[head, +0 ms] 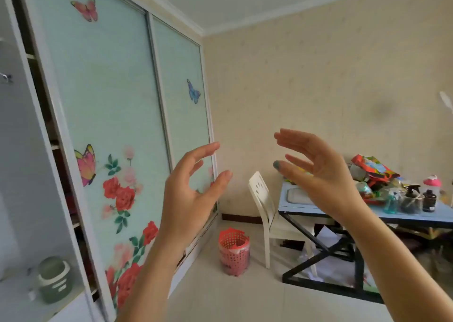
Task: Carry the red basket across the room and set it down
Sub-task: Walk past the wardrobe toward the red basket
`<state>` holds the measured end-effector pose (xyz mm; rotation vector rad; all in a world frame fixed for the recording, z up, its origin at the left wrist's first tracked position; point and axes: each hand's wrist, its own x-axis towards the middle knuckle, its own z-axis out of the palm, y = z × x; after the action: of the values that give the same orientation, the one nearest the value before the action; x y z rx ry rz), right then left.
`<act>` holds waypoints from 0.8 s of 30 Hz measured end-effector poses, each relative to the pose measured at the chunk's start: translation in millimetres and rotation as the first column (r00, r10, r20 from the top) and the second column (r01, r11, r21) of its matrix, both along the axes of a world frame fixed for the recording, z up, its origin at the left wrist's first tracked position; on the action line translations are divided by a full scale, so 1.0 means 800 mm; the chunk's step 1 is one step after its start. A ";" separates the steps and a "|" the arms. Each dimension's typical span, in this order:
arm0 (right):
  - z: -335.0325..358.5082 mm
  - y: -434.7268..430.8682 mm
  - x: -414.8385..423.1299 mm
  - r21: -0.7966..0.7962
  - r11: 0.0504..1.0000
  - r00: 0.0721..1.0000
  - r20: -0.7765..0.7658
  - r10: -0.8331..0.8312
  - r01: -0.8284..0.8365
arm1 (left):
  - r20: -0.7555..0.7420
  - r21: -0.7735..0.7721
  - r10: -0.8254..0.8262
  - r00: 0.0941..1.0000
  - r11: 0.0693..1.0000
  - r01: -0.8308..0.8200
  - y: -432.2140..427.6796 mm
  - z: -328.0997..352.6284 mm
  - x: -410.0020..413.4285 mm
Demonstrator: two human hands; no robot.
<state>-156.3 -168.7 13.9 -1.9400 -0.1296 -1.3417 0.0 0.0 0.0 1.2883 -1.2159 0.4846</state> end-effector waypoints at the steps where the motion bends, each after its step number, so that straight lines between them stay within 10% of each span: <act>1: -0.001 -0.007 0.011 0.003 1.000 1.000 0.013 0.004 -0.004 | 0.005 -0.011 0.014 1.000 1.000 -0.014 -0.005 -0.001 0.006; 24: 0.009 -0.226 0.263 -0.028 0.985 0.986 0.007 0.168 -0.168 | -0.001 0.002 0.139 0.990 0.990 -0.139 -0.201 0.000 0.235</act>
<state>53.8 -349.3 21.0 -1.9003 -0.3114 -1.2434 188.1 -161.0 -0.4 1.3804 -1.1306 0.5836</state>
